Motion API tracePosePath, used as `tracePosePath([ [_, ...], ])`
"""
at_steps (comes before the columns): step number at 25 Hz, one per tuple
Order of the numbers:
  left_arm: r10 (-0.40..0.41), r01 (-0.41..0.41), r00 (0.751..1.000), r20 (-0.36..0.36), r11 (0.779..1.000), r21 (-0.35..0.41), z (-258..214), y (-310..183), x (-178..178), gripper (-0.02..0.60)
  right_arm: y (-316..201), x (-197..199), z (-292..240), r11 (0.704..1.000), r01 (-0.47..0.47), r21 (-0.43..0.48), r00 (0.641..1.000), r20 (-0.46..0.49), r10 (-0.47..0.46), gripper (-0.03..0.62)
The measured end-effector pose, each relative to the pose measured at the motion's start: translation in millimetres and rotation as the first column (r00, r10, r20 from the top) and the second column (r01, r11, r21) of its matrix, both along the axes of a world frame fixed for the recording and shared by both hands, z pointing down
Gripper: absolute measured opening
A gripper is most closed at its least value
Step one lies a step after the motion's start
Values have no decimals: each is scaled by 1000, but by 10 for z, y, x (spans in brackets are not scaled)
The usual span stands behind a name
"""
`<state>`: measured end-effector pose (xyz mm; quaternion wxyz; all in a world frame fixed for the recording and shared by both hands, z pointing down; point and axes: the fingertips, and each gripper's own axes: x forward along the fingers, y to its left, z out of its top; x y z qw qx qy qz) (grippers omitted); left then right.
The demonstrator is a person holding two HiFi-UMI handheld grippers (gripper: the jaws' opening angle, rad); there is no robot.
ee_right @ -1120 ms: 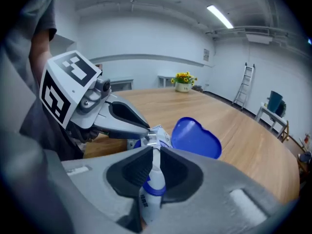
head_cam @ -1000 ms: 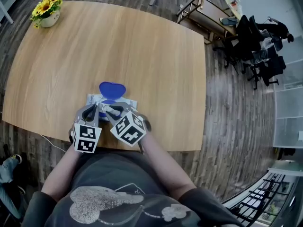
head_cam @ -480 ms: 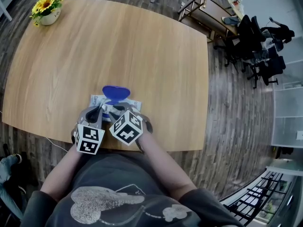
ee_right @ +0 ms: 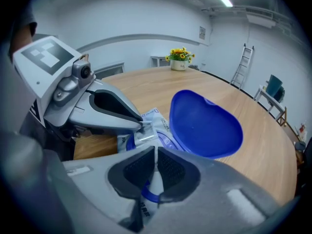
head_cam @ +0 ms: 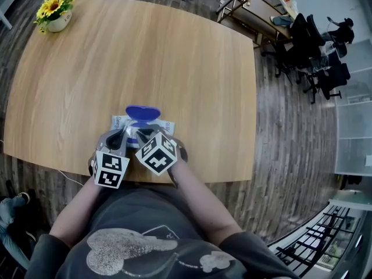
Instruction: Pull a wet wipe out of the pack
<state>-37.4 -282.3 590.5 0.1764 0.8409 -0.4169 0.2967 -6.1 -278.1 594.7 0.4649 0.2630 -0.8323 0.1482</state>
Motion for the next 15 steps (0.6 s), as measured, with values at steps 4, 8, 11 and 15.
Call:
tracePosePath([
  [4, 9, -9, 1000, 5, 1000, 3, -27, -1, 6, 34, 14, 8, -97, 1000, -2, 29, 1000, 5, 2, 6],
  [8, 7, -7, 1000, -2, 1000, 4, -40, -21, -13, 34, 25, 17, -275, 998, -23, 63, 999, 34, 21, 6],
  [11, 9, -9, 1000, -5, 1000, 6, -47, -17, -16, 34, 22, 84, -420, 994, -50, 95, 998, 52, 45, 6],
  [15, 21, -21, 1000, -23, 1000, 10, -81, -3, -18, 34, 4, 285, -603, 986, -99, 136, 994, 70, 90, 6],
])
